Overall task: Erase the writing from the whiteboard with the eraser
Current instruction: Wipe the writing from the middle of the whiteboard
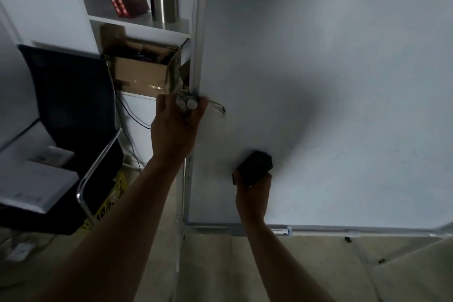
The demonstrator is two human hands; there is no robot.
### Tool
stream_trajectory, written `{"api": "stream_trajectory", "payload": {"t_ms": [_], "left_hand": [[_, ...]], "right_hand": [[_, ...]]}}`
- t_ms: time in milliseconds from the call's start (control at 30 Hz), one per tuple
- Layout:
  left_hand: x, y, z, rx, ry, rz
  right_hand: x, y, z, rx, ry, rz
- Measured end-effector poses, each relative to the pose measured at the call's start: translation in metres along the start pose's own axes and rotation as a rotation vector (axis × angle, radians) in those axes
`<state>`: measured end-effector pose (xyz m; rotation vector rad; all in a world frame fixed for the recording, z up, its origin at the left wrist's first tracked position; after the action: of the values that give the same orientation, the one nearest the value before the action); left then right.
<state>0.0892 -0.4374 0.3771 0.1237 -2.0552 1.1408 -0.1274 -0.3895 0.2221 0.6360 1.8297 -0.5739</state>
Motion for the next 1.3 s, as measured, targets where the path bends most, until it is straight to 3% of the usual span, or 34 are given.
{"api": "stream_trajectory", "payload": {"t_ms": [100,233,333,433,633,800,933,1000,1100,1133,1233,1267,1300], "left_hand": [[-0.003,0.001,0.0,-0.004,0.022,-0.031],[-0.008,0.01,0.0,0.006,0.067,-0.016],[-0.029,0.027,0.009,-0.04,0.344,-0.19],[-0.056,0.051,0.028,-0.164,0.432,-0.251],[-0.11,0.097,0.062,-0.154,0.524,-0.549],[-0.117,0.099,0.089,-0.156,0.534,-0.581],[-0.133,0.097,0.107,-0.071,0.538,-0.472],[-0.147,0.101,0.116,-0.061,0.539,-0.428],[-0.162,0.105,0.13,-0.042,0.53,-0.306],[-0.166,0.109,0.134,-0.029,0.525,-0.284],[-0.184,0.124,0.142,0.033,0.546,-0.263],[-0.187,0.127,0.146,0.032,0.555,-0.245],[-0.19,0.132,0.148,0.034,0.555,-0.22]], "right_hand": [[-0.004,-0.001,-0.001,0.003,0.04,-0.031],[-0.063,-0.005,-0.007,0.115,0.045,-0.515],[-0.041,0.0,0.006,0.081,0.25,-0.738],[-0.011,0.004,0.017,0.029,0.472,-0.913],[-0.068,-0.015,0.011,0.334,0.282,-1.23],[-0.007,-0.015,0.049,0.133,0.54,-1.599],[-0.038,-0.052,0.037,0.417,0.341,-1.586],[-0.03,-0.056,0.048,0.414,0.302,-1.641],[0.011,-0.038,0.082,0.231,0.455,-1.995],[0.008,-0.042,0.081,0.27,0.456,-2.014],[-0.028,-0.077,0.057,0.573,0.222,-1.681],[-0.025,-0.078,0.057,0.584,0.175,-1.656],[-0.008,-0.072,0.069,0.556,0.208,-1.753]]}}
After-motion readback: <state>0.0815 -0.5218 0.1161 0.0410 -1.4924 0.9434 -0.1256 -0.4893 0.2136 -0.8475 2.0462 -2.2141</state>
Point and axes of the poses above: each hand's wrist, its own y-axis away from the middle knuckle, its own z-axis out of the palm, x = y × z, the point moved 6 cm from there along -y, towards the middle knuckle, and after that the axes turned 11 degrees about x, right-handed, at the moved point
